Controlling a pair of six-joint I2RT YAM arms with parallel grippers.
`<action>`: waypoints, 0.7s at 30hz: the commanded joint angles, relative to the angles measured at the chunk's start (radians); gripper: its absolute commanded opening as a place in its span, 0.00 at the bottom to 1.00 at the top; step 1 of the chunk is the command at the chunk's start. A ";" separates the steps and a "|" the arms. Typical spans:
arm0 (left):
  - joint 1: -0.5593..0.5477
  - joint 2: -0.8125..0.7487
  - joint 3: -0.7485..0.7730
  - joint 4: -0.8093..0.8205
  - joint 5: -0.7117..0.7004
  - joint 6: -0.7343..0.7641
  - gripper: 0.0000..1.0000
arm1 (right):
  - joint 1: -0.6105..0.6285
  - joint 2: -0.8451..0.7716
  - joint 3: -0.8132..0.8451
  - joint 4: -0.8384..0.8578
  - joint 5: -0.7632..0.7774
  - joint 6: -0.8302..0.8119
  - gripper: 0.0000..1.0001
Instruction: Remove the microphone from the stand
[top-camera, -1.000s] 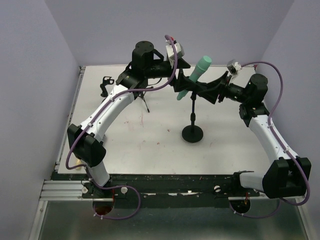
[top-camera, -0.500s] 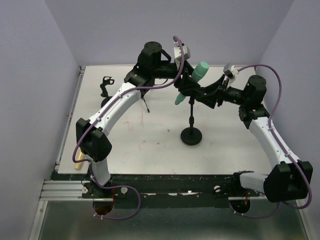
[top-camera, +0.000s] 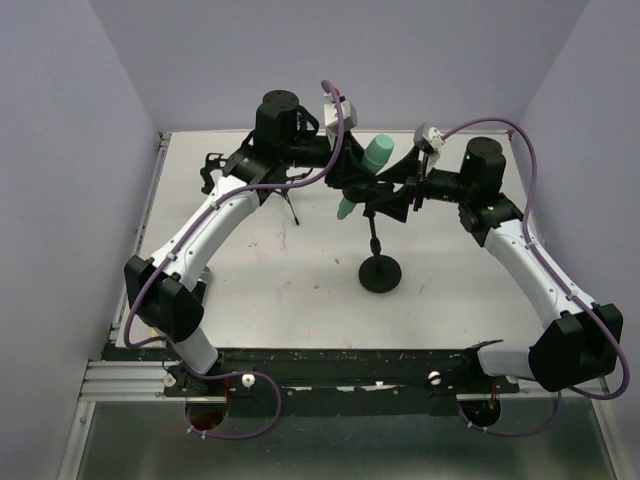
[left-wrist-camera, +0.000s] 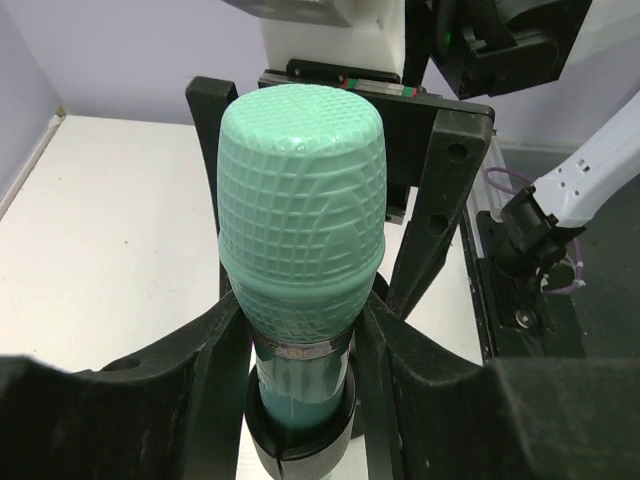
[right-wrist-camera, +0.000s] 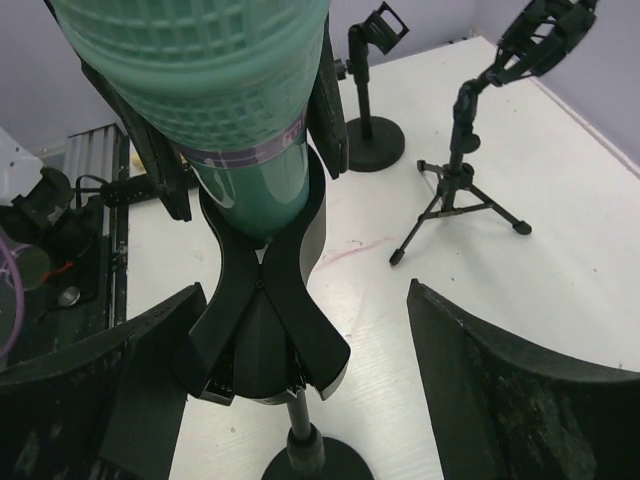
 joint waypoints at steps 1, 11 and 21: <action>0.042 -0.122 -0.055 -0.059 0.073 0.053 0.34 | 0.031 0.026 0.093 -0.118 0.042 -0.092 0.91; 0.083 -0.202 -0.101 -0.128 0.076 0.118 0.30 | 0.031 0.045 0.157 -0.187 0.014 -0.133 0.94; 0.077 -0.176 -0.106 -0.097 0.074 0.071 0.30 | 0.052 0.038 0.162 -0.238 -0.009 -0.207 0.94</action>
